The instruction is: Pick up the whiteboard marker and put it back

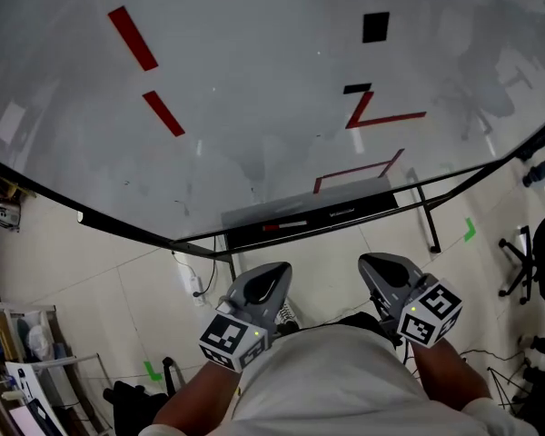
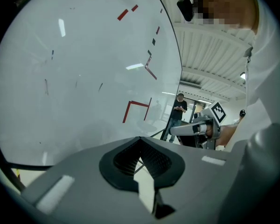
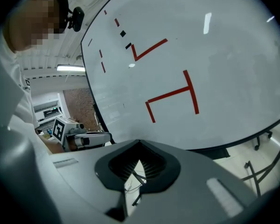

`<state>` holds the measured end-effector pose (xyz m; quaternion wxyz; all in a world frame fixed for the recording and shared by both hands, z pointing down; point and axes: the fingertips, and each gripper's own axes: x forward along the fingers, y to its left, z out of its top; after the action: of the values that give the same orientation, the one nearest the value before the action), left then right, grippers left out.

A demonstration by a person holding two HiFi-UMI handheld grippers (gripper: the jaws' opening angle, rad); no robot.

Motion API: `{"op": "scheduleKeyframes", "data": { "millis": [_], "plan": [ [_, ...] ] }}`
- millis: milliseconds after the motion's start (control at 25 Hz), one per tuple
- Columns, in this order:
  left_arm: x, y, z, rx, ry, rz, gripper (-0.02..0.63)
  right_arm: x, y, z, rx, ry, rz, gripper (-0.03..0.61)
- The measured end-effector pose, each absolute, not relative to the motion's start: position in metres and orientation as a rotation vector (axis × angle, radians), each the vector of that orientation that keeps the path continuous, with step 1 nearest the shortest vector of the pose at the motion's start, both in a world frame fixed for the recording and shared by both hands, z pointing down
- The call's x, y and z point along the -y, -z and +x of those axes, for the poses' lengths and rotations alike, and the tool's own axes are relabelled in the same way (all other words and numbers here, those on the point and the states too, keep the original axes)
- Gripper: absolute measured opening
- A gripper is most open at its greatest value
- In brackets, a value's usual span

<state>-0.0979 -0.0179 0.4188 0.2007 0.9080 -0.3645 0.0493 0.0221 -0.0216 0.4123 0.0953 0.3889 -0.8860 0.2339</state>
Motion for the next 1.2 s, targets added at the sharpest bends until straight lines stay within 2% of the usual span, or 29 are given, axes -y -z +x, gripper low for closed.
{"op": "scheduleKeyframes", "data": {
  "millis": [680,1200],
  "plan": [
    [-0.101,-0.409,0.006,1.329,-0.066,2.314,0.016,-0.072,-0.412,0.140,2.742,-0.668,0.820,0.002],
    [-0.131,-0.398,-0.008,1.287,-0.149,2.385,0.016,-0.108,-0.394,0.113,2.785,-0.639,0.880,0.001]
  ]
}}
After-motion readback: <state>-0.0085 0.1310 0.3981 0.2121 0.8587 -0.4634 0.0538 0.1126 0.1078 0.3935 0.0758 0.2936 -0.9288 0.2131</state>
